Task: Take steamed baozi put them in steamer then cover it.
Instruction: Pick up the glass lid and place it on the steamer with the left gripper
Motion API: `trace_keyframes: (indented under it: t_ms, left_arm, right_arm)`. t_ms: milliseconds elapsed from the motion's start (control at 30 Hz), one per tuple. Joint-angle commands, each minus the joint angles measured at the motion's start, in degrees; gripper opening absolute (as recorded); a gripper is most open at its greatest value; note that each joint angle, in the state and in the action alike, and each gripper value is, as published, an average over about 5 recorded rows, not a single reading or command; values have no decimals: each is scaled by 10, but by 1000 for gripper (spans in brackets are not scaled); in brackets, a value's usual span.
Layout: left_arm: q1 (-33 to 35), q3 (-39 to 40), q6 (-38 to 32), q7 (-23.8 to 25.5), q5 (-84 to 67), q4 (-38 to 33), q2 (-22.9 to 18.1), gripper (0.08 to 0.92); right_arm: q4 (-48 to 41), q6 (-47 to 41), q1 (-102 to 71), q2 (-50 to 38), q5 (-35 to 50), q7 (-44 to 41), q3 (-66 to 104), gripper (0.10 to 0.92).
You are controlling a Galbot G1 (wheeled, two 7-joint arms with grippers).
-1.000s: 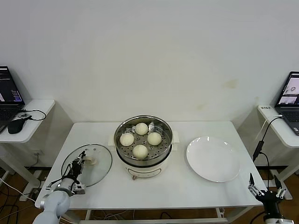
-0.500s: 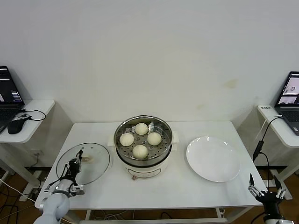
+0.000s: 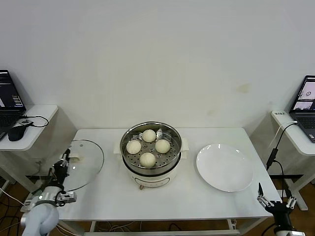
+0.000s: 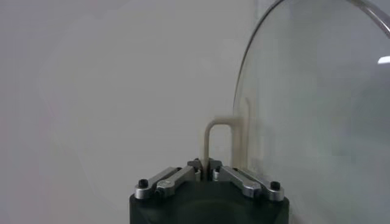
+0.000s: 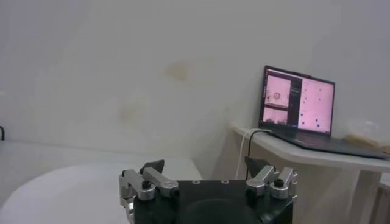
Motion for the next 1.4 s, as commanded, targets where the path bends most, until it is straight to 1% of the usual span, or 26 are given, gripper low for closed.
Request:
trace_keyframes:
  t_ms: [33, 167, 267, 467, 567, 800, 967, 1167, 1400]
  left_arm:
    - [60, -36, 71, 101, -94, -208, 62, 137]
    - [48, 23, 108, 125, -145, -261, 99, 137]
    - [28, 81, 126, 125, -153, -278, 110, 137]
    - [-38, 211, 148, 107, -146, -259, 116, 137]
    - [-81, 267, 164, 105, -141, -239, 110, 137]
    - [-186, 362, 206, 125, -109, -195, 77, 137]
    - [-237, 383, 233, 157, -68, -168, 50, 137]
    - [-246, 384, 276, 215, 23, -163, -2, 137]
    - [-229, 372, 286, 260, 135, -150, -106, 137]
  right_arm:
    - [1, 8, -3, 3, -30, 2, -12, 823]
    - [7, 13, -7, 6, -45, 6, -29, 823]
    - [9, 17, -8, 10, -62, 10, -47, 823]
    - [8, 21, -6, 21, -105, 20, -76, 823]
    - [3, 18, 1, 24, -116, 25, -85, 823]
    - [-3, 7, 14, 27, -139, 34, -104, 823]
    - [-15, 1, 26, 33, -162, 42, -113, 823]
    - [-27, -3, 31, 40, -186, 47, -123, 823]
    - [-31, -14, 33, 43, -209, 55, -125, 823]
